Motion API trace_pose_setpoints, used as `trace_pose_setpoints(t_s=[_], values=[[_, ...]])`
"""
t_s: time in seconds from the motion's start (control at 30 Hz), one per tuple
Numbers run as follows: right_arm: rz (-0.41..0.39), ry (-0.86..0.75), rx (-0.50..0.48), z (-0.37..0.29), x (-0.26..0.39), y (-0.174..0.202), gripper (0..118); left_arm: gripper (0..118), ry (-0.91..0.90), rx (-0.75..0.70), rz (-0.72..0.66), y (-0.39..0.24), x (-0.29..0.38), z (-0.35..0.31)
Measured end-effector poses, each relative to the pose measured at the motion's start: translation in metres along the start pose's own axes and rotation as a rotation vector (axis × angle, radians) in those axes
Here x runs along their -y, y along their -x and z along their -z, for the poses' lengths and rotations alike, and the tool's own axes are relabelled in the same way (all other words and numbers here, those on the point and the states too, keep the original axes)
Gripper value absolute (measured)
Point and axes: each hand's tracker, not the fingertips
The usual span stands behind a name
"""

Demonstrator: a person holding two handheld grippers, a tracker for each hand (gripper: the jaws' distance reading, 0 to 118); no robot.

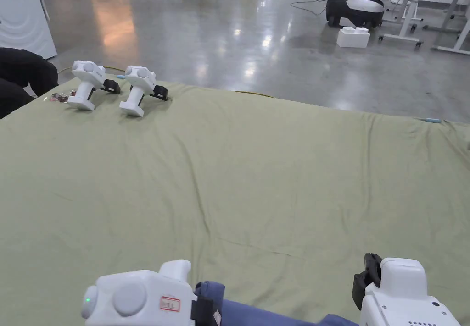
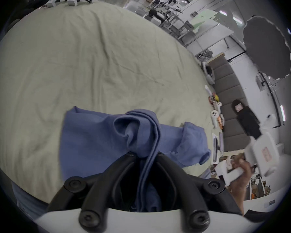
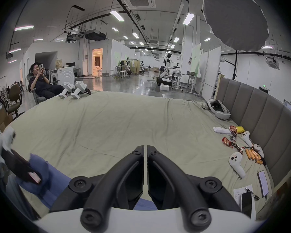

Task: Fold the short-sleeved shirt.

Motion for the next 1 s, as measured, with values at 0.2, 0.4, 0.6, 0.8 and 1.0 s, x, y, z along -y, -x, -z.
trace_pose_setpoints(t_s=[0.2,0.4,0.6,0.8,1.0], values=[[0.009,0.017,0.015,-0.001,0.008,-0.007,5,15,0.064,-0.061,0.058,-0.028,0.015,0.041],[0.011,0.029,0.021,-0.002,0.011,-0.009,5,15,0.075,-0.072,0.079,-0.045,0.018,0.056],[0.014,0.036,0.019,-0.004,0.012,-0.008,5,67,0.073,-0.065,0.055,-0.042,0.013,0.048],[0.021,0.045,0.012,-0.005,0.014,-0.009,5,67,-0.037,0.043,-0.033,-0.037,0.000,-0.003],[0.032,0.061,0.006,-0.006,0.017,-0.009,5,65,-0.089,-0.006,0.021,-0.032,-0.003,-0.018]])
